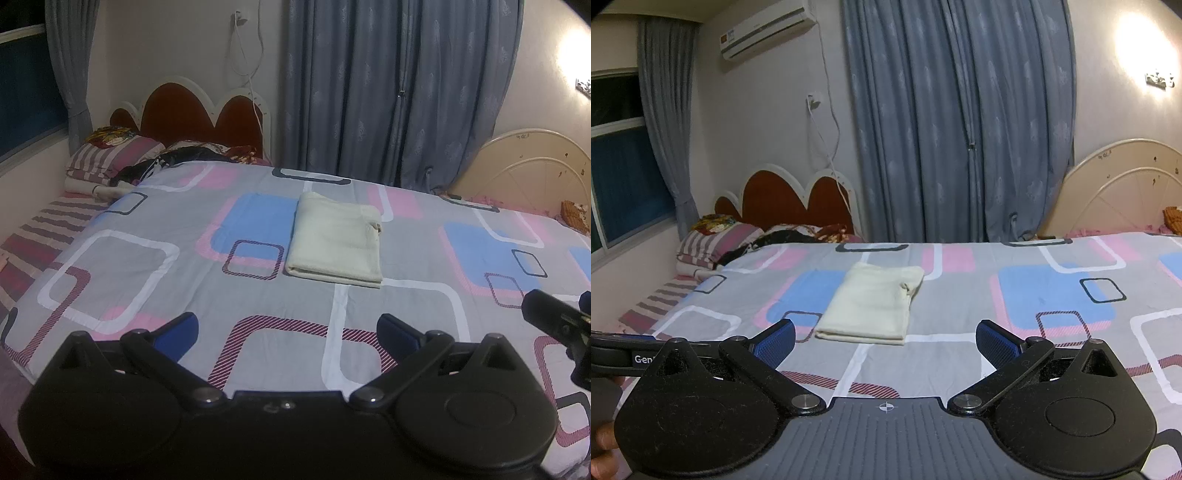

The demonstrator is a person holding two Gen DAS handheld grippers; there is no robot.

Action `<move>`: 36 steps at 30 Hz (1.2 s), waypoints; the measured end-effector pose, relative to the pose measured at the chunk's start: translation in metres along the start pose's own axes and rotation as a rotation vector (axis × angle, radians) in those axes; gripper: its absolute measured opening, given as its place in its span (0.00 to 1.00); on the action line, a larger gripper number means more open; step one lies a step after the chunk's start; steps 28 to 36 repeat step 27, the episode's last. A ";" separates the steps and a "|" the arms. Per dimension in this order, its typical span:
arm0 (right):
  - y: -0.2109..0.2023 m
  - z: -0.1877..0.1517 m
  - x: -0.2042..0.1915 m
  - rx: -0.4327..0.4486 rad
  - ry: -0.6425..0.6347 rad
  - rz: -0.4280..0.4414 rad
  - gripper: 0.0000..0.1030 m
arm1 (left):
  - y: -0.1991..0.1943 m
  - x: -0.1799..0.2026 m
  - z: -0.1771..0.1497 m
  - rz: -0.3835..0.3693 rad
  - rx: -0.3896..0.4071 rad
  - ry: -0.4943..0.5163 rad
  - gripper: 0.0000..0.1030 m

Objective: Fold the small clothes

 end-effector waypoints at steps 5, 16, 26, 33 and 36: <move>0.004 -0.001 0.002 -0.004 0.000 0.005 1.00 | 0.004 -0.002 0.000 0.004 -0.007 -0.003 1.00; 0.018 -0.003 0.000 -0.021 0.005 0.017 1.00 | 0.017 -0.002 -0.001 0.000 -0.029 0.003 1.00; 0.041 -0.010 0.007 -0.065 0.019 -0.001 1.00 | 0.034 0.000 -0.006 -0.132 0.065 -0.004 0.97; 0.044 -0.011 0.010 -0.071 0.024 -0.007 1.00 | 0.041 0.001 -0.004 -0.128 0.053 -0.001 1.00; 0.044 -0.011 0.010 -0.071 0.024 -0.007 1.00 | 0.041 0.001 -0.004 -0.128 0.053 -0.001 1.00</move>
Point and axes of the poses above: each gripper's, at about its wrist camera, not at the fingertips, and y roughly the way its jaws point, x to its right, z to its top, the point moved 2 cm from there along y, roughly the way its jaws point, and after that the axes turned 6 degrees about x, right-handed, at the moved point
